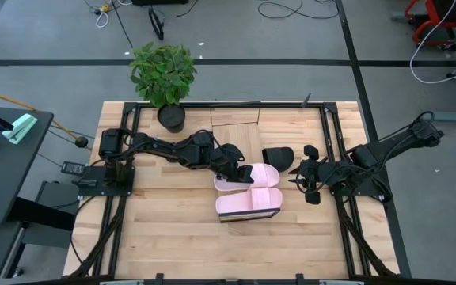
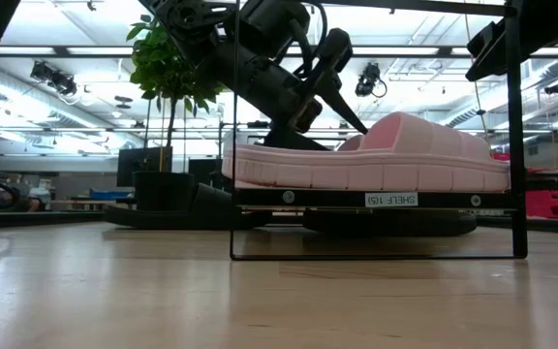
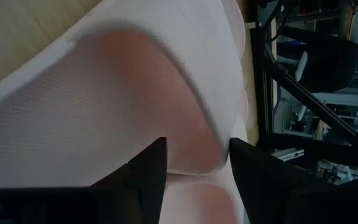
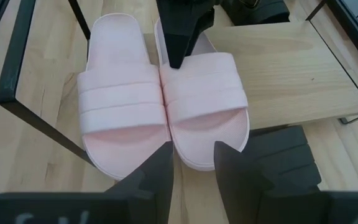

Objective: Pick and place slides into the shelf
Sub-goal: Put the pink slide on the shelf, then put the right black slide on the shelf

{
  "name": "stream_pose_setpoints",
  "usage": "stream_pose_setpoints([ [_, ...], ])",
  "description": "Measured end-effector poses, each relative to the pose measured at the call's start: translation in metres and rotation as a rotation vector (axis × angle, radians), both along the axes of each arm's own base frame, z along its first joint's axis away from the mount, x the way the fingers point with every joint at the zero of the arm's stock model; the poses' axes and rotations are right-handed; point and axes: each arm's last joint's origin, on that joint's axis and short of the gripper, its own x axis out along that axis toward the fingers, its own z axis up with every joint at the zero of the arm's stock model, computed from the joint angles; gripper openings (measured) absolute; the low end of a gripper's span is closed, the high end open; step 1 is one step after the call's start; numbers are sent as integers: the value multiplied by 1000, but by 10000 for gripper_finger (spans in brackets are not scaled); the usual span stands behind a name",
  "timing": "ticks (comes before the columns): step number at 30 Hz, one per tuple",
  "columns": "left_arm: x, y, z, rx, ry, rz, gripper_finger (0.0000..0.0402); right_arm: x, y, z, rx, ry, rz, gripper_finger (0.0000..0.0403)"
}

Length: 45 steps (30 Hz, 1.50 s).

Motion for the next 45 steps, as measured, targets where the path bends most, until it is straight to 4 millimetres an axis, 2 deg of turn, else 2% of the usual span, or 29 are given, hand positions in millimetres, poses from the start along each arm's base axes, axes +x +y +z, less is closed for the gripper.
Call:
stream_pose_setpoints([
  [11,-2,5,3,-57,2,-29,159,0,0,0,4,0,-4,120],
  [15,-8,7,19,13,-13,-17,148,0,0,0,5,-1,-5,120],
  [22,-30,11,41,180,73,19,127,-2,-2,-2,-29,13,-39,120],
  [30,-48,4,51,323,162,-3,131,-14,-24,-6,-80,85,-277,120],
  [37,-55,-5,49,415,189,-27,129,-19,-43,-3,-61,72,-414,120],
  [41,-72,-8,33,410,214,6,124,-23,-54,-4,-65,104,-492,120],
  [45,-94,-6,27,398,116,64,117,-25,-63,-4,-34,117,-545,120],
])
